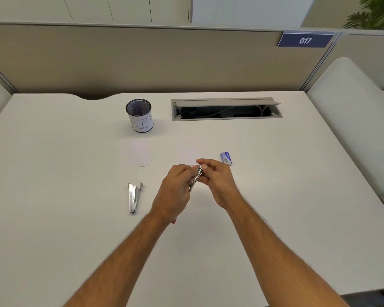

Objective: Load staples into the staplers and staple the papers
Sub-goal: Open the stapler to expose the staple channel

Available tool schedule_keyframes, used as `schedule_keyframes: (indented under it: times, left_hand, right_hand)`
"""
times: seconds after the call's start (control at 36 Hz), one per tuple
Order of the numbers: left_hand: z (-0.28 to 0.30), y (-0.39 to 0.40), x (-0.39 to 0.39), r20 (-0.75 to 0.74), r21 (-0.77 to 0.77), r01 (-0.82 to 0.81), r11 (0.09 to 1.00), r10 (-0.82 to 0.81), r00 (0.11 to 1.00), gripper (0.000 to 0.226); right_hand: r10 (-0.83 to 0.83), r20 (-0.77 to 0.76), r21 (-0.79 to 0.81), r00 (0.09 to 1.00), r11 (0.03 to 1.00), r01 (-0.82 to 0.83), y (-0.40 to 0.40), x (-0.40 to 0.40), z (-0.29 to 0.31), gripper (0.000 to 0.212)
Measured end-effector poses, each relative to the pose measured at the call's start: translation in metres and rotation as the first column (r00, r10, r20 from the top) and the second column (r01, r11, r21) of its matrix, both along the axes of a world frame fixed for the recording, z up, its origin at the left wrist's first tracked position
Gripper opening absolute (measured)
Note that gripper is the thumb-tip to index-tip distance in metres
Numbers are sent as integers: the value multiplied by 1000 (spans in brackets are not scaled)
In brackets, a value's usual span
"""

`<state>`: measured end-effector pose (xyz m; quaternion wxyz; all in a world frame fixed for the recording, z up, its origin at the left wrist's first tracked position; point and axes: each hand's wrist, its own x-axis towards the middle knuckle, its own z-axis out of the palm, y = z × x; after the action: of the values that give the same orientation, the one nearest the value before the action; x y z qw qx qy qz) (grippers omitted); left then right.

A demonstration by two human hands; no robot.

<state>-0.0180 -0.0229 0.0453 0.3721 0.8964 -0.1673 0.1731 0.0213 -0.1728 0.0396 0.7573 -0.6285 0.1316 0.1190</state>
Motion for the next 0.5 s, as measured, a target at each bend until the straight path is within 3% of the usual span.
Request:
schedule_keyframes:
  times: [0.17, 0.31, 0.39, 0.5]
  left_hand:
    - [5, 1, -4, 55, 10, 56, 998, -56, 997, 32]
    - [-1, 2, -9, 49, 19, 81, 997, -82, 995, 17]
    - [-3, 1, -12, -11, -39, 53, 998, -54, 998, 17]
    - [-9, -1, -14, -184, -91, -4, 996, -13, 983, 41]
  right_hand:
    - [-118, -67, 115, 991, 985, 125, -7, 2, 3, 23]
    - [-123, -54, 139, 991, 982, 129, -9, 2, 7, 24]
    - [-129, -41, 141, 991, 981, 133, -10, 2, 7, 24]
    - [-131, -28, 127, 991, 983, 133, -10, 0, 6, 24]
